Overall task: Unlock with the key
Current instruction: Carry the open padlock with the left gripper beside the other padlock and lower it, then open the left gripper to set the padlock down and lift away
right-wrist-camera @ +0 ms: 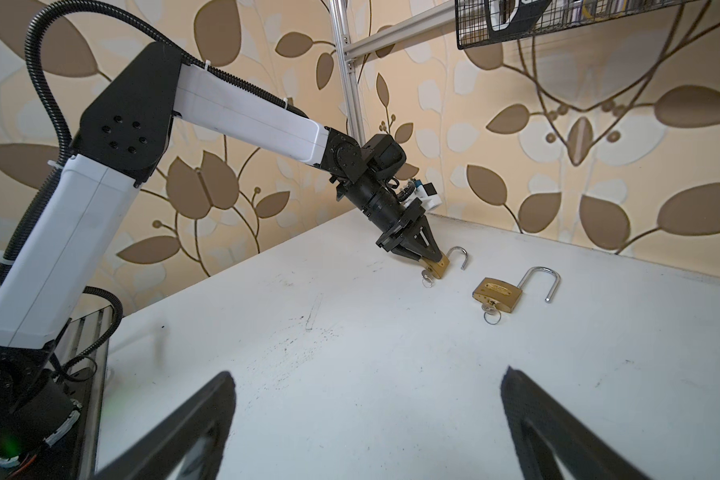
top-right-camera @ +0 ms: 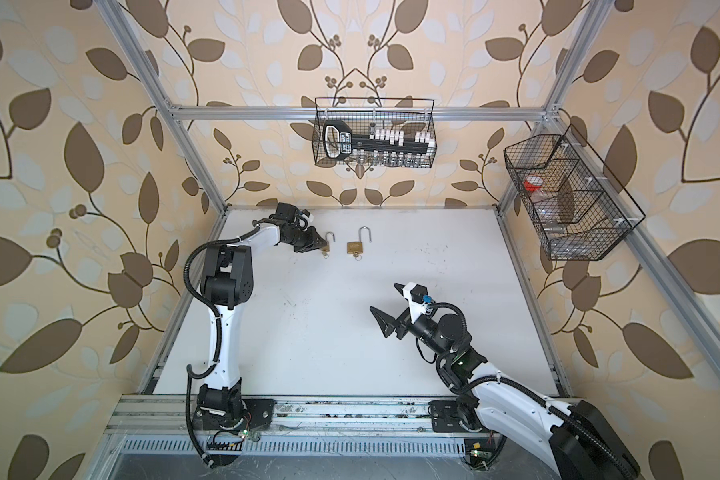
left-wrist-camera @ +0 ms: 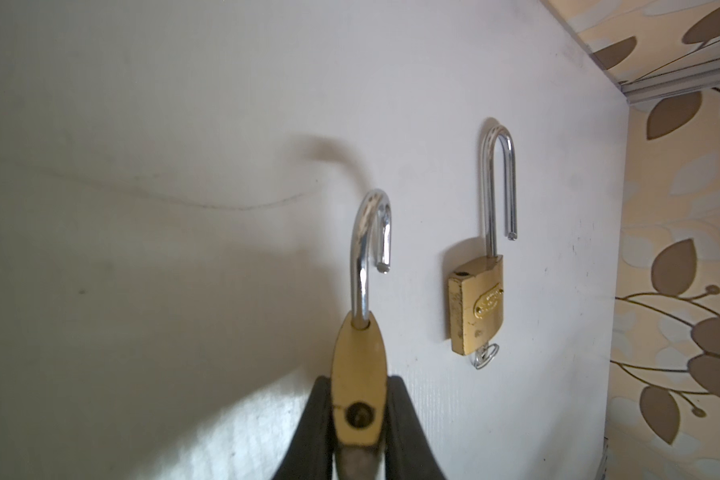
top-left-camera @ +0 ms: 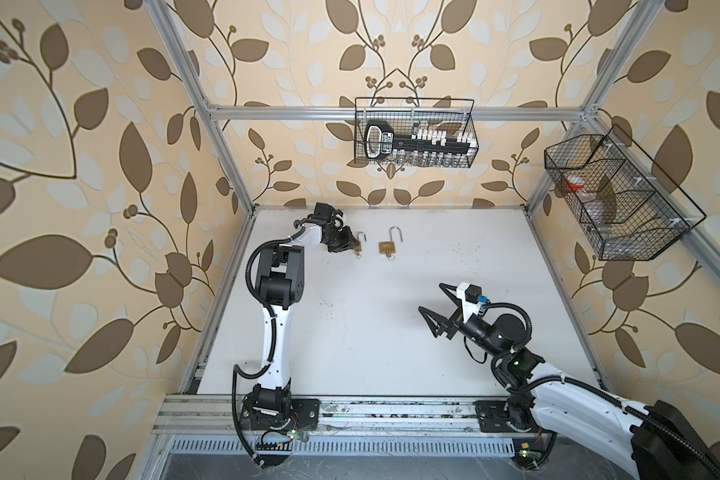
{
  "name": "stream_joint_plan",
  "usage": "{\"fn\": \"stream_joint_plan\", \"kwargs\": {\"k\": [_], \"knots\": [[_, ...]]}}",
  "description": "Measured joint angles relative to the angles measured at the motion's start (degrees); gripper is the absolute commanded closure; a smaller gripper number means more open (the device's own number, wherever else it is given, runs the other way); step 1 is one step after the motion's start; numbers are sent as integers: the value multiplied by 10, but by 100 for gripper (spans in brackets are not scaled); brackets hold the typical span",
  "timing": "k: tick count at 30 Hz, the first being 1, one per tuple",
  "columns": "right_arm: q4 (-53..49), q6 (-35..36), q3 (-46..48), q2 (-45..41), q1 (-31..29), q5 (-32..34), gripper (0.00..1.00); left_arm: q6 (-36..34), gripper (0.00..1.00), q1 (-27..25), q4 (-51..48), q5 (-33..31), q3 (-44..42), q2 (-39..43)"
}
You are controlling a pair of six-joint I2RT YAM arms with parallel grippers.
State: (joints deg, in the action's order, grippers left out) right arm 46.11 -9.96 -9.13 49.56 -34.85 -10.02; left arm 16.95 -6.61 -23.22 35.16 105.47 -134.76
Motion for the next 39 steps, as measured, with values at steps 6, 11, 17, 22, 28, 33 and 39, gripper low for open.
{"fn": "stream_joint_plan", "kwargs": {"k": [6, 11, 17, 22, 28, 33, 39], "knots": [[0, 2, 0, 0, 0, 2, 0, 0, 92, 13, 9, 12, 0, -4], [-1, 4, -5, 5, 0, 2, 0, -3, 85, 21, 13, 26, 0, -7], [-1, 7, -8, 5, 0, 2, 0, -12, 74, 22, 12, 23, 0, -7], [-2, 9, -12, 10, -2, 2, 0, -22, 71, 22, 6, 17, -1, -7], [-3, 10, -14, 10, -3, 2, 0, -34, 67, 22, 4, 3, -1, -7], [-5, 11, -14, 11, -4, 2, 0, -43, 65, 22, 5, -8, -5, -7], [-5, 12, -14, 11, -4, 4, 0, -50, 53, 22, 39, -14, -73, 35]]}}
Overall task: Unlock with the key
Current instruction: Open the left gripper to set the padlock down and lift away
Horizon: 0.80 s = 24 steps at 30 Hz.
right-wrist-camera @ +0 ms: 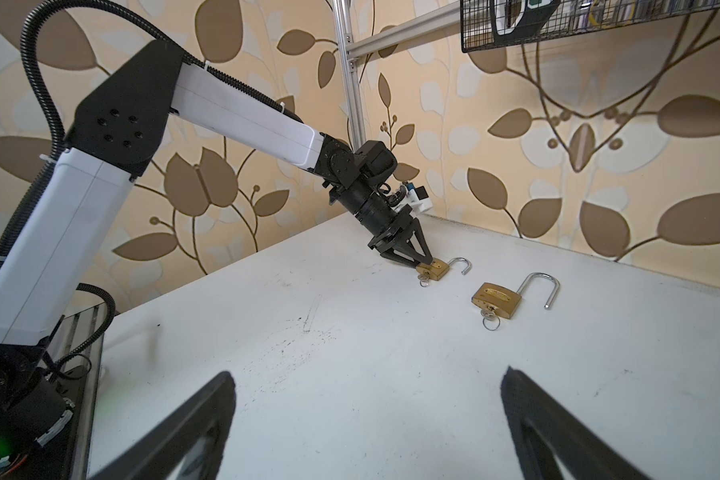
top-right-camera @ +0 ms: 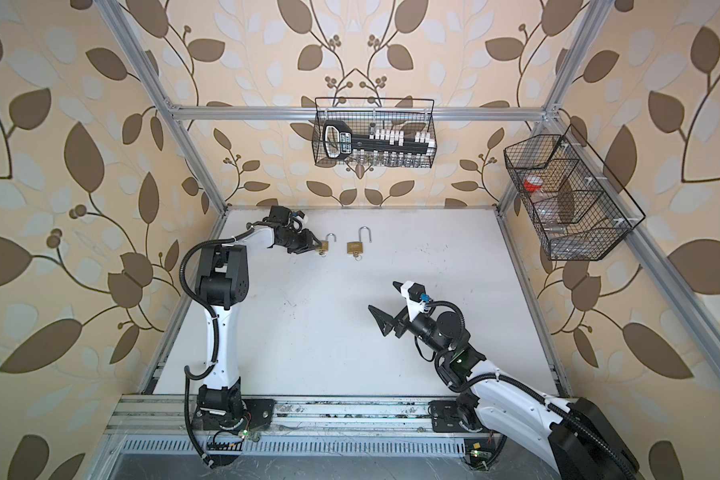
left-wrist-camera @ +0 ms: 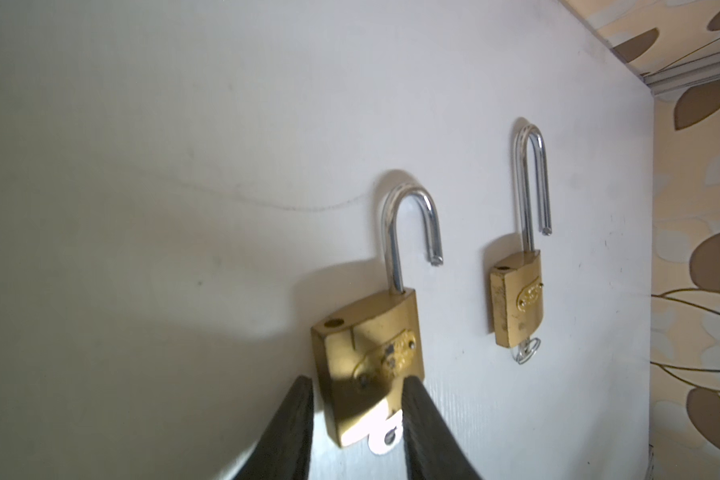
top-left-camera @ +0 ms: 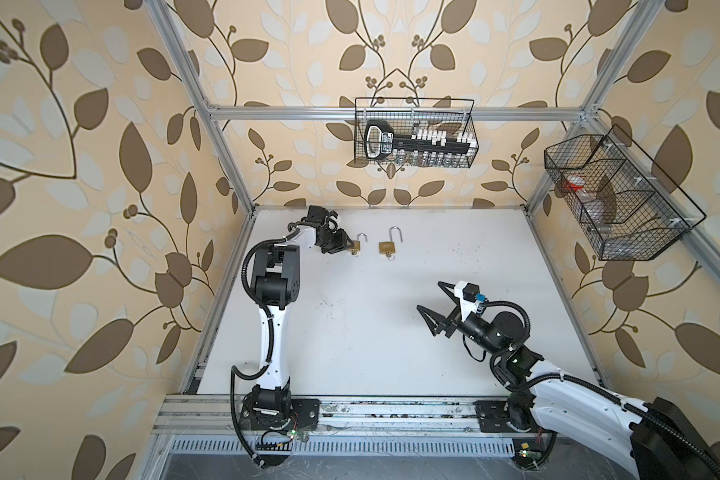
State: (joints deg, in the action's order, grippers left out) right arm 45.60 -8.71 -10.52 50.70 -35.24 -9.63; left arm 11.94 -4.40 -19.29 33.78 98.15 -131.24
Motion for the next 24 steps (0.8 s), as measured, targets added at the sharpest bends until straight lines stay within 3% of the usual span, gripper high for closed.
{"fn": "stream_joint_plan", "kwargs": {"k": [2, 5, 11, 15, 24], "knots": [[0, 0, 0, 0, 0, 1, 0, 2, 37, 0, 23, -3, -42, 31], [-2, 0, 0, 0, 0, 4, 0, 18, 2, 0, 81, -11, -109, 92], [-11, 0, 0, -7, 9, 10, 0, 92, 1, 0, 270, -65, -299, 270], [-19, -1, 0, -22, 19, 22, 0, 138, 1, -2, 353, -144, -451, 422], [-56, -4, 1, -86, 33, 93, 0, 110, 1, -47, 300, -342, -672, 765]]}}
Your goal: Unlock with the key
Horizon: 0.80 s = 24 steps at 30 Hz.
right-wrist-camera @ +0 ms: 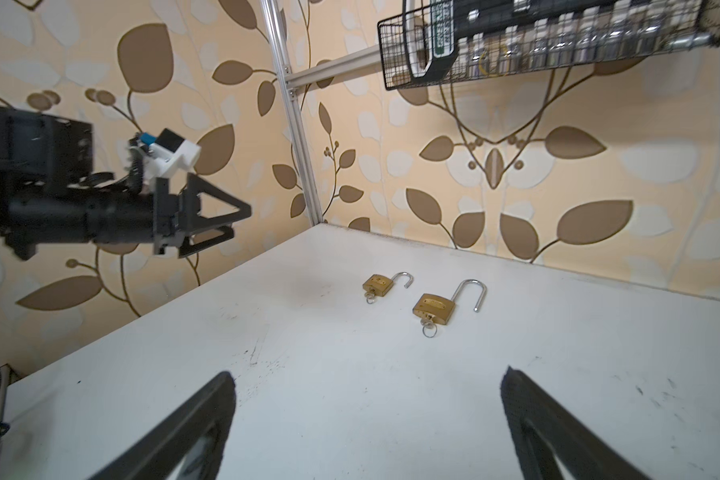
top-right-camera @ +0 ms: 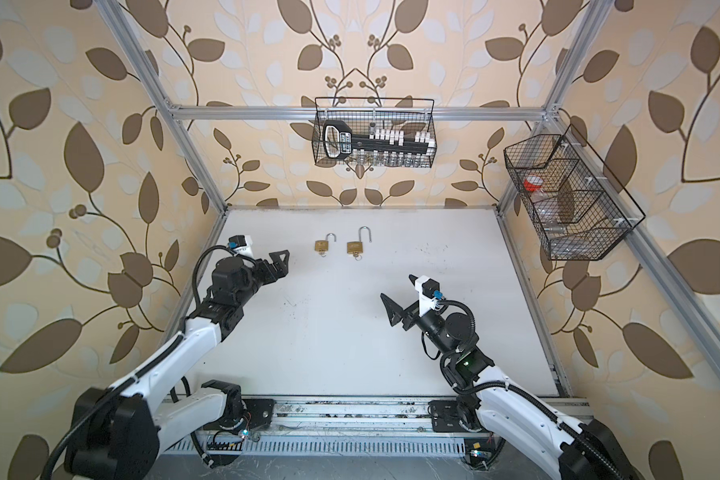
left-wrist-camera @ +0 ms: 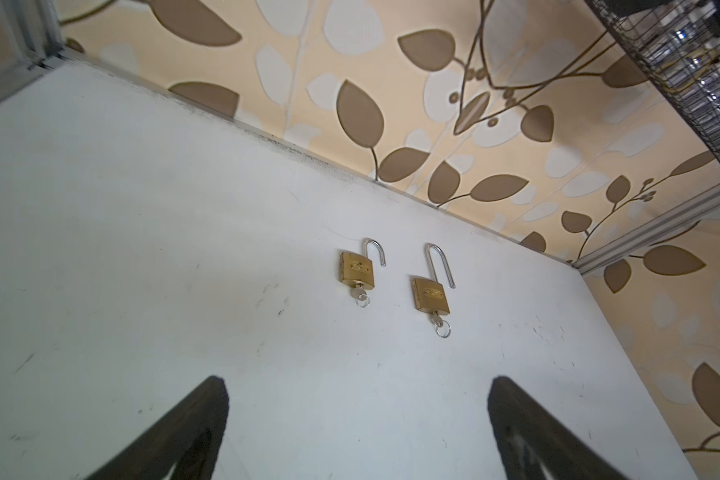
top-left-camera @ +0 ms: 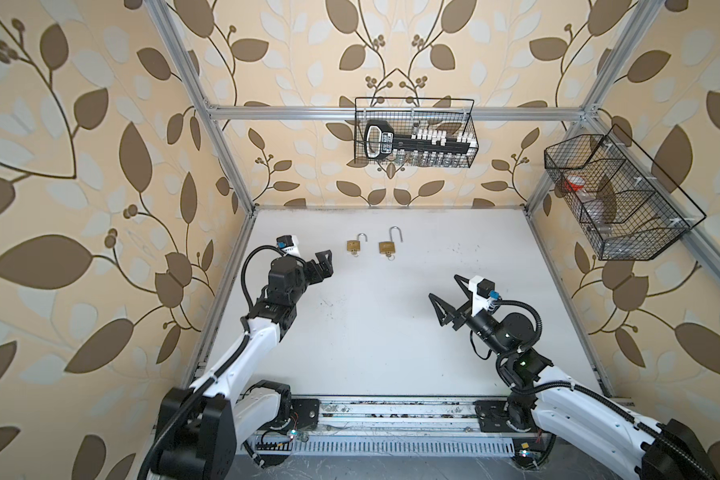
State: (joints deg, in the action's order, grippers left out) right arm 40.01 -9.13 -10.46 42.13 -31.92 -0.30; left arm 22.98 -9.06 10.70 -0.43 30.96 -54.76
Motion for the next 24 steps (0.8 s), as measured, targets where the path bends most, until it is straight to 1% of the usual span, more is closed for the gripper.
{"fn": "stream_joint_plan", "kwargs": {"k": [3, 6, 9, 11, 14, 16, 21, 23, 24], "knots": [[-30, -2, 0, -41, 5, 45, 0, -30, 1, 0, -44, -65, -42, 93], [-85, -7, 0, -96, 13, 123, 0, -54, 1, 1, -72, -136, -80, 158], [-153, -19, 0, -152, 30, 221, 0, -76, 1, 1, -78, -193, -115, 189], [-191, -22, 0, -188, 46, 274, 0, -88, 1, 1, -55, -226, -144, 188], [-210, -19, 16, -248, 64, 334, 0, -116, 1, 1, 25, -242, -196, 144], [-212, -11, 36, -275, 70, 367, 0, -140, 1, 1, 84, -240, -219, 84], [-231, 13, 55, -282, 76, 419, 0, -182, 1, 1, 149, -240, -198, -69], [-230, 19, 55, -280, 80, 431, 0, -196, 1, 1, 183, -240, -186, -110], [-229, 22, 55, -278, 83, 435, 0, -203, 1, 1, 218, -239, -188, -126]]}}
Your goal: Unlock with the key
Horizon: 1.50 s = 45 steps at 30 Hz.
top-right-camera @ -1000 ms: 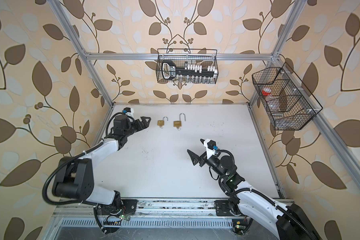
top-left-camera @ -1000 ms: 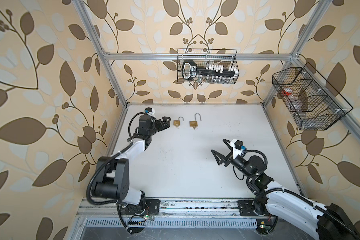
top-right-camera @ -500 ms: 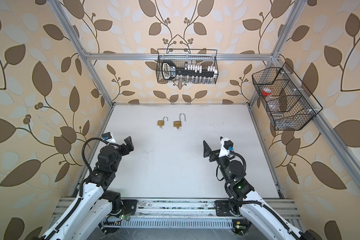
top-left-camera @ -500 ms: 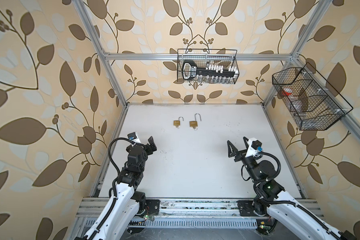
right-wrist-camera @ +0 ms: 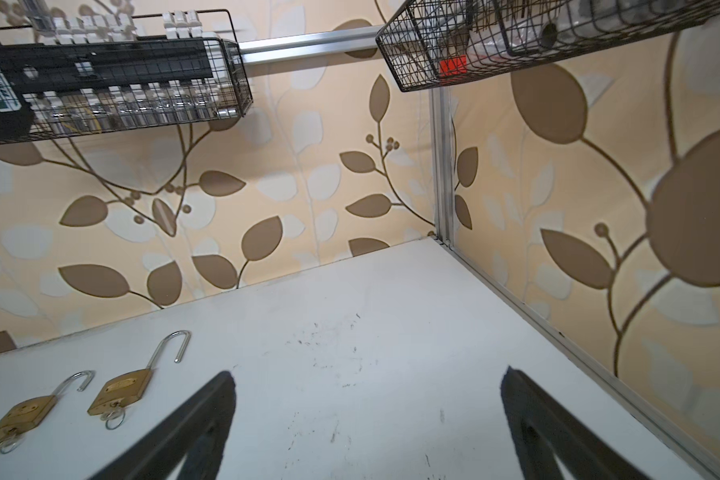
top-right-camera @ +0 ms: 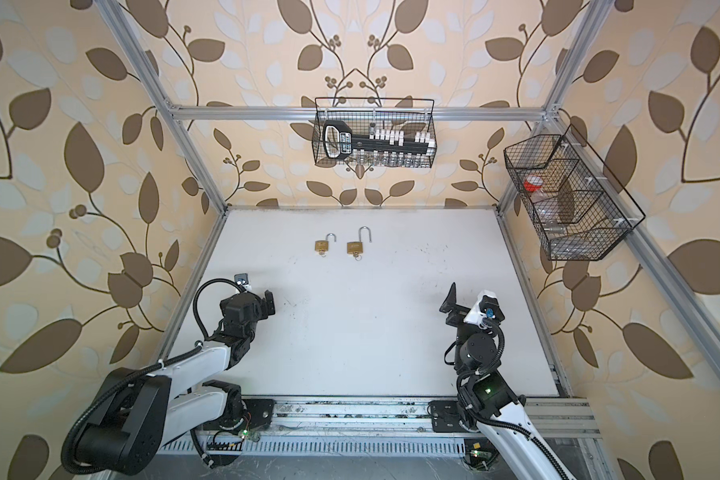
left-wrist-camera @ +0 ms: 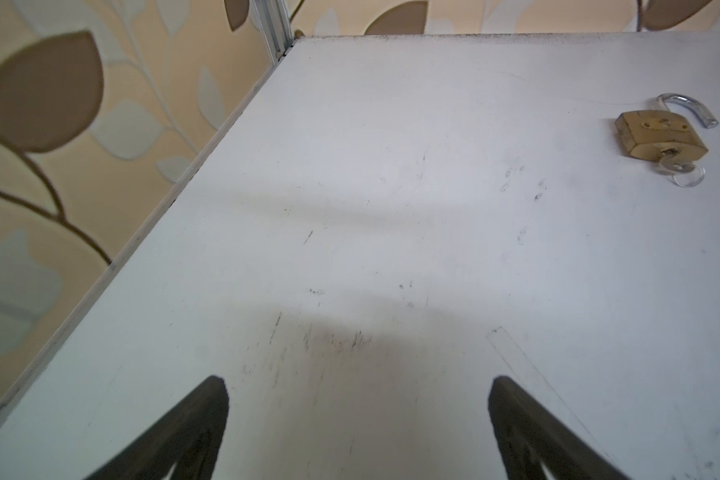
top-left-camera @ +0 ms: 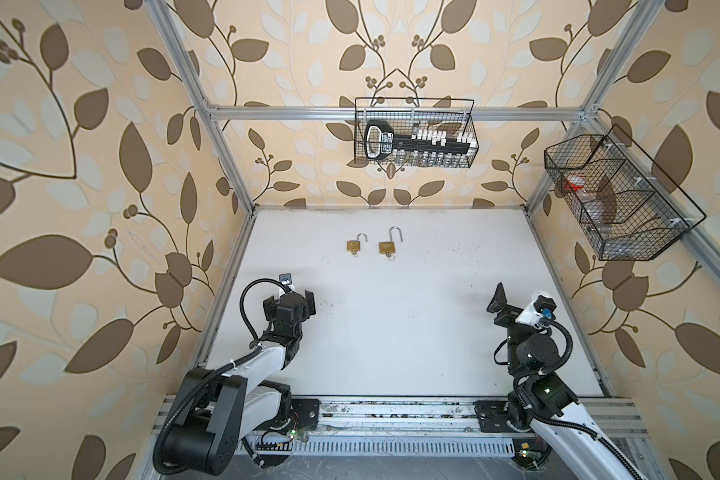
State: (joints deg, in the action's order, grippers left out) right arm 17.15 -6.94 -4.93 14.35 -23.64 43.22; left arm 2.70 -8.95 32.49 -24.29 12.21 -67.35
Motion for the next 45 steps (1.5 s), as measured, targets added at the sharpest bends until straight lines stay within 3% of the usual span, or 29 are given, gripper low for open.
{"fn": "stream_joint_plan", "kwargs": {"k": [7, 17, 25, 29, 31, 36, 41, 45], "knots": [[94, 19, 45, 74, 49, -30, 0, -40, 1, 4, 250, 8, -19, -206], [261, 19, 46, 268, 147, -127, 0, -37, 1, 11, 234, -18, 29, -198], [361, 38, 46, 405, 148, -177, 0, -25, 1, 31, 190, -12, 43, -198], [449, 64, 38, 546, 150, -212, 0, -24, 1, 31, 178, -7, 45, -198], [445, 61, 20, 608, 186, -258, 0, -23, 1, 34, 175, -1, 48, -198], [415, 62, -46, 629, 231, -357, 0, -21, 1, 42, 158, 13, 58, -198], [444, 75, -21, 623, 191, -355, 0, -21, 1, 45, 151, 17, 59, -198], [444, 77, -19, 623, 192, -349, 0, -21, 1, 45, 151, 18, 59, -198]]}}
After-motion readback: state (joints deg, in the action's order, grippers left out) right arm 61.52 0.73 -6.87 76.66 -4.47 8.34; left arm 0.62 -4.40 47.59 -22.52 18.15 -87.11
